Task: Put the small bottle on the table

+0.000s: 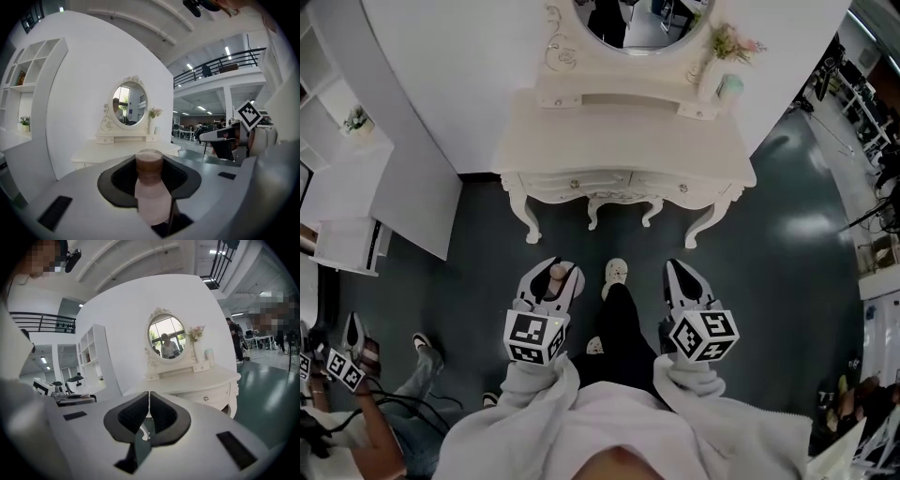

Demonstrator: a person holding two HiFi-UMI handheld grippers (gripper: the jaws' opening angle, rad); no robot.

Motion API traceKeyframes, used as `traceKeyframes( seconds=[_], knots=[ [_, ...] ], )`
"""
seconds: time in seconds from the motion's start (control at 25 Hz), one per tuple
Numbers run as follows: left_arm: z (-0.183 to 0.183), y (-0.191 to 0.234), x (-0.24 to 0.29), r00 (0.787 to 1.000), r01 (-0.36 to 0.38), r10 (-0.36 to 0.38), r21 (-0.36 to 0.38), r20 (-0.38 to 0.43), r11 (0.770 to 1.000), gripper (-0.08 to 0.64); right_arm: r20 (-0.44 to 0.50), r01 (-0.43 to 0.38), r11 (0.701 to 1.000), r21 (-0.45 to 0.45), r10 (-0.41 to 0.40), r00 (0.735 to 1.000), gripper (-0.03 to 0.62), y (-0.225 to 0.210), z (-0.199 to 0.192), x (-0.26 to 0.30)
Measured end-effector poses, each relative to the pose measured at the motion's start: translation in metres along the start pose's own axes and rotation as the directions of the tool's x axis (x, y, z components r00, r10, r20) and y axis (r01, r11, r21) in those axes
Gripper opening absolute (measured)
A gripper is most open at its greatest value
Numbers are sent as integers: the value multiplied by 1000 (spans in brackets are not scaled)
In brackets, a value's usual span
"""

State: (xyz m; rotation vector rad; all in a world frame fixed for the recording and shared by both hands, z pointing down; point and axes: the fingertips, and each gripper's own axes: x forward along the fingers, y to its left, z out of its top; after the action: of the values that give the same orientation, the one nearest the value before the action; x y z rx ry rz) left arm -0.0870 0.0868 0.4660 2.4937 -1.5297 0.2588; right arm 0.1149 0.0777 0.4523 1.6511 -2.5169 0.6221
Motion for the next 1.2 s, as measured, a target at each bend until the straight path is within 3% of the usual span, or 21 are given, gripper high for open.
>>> traceKeyframes(
  seconds=[0.44,1.2],
  knots=[
    [20,31,51,999,-34,34,14,3,999,143,-7,-61,998,5,61,998,34,-13,27,67],
    [85,102,201,998,-61,61,22,24,998,144,2,-58,998,10,58,998,34,-89,107,211]
  ],
)
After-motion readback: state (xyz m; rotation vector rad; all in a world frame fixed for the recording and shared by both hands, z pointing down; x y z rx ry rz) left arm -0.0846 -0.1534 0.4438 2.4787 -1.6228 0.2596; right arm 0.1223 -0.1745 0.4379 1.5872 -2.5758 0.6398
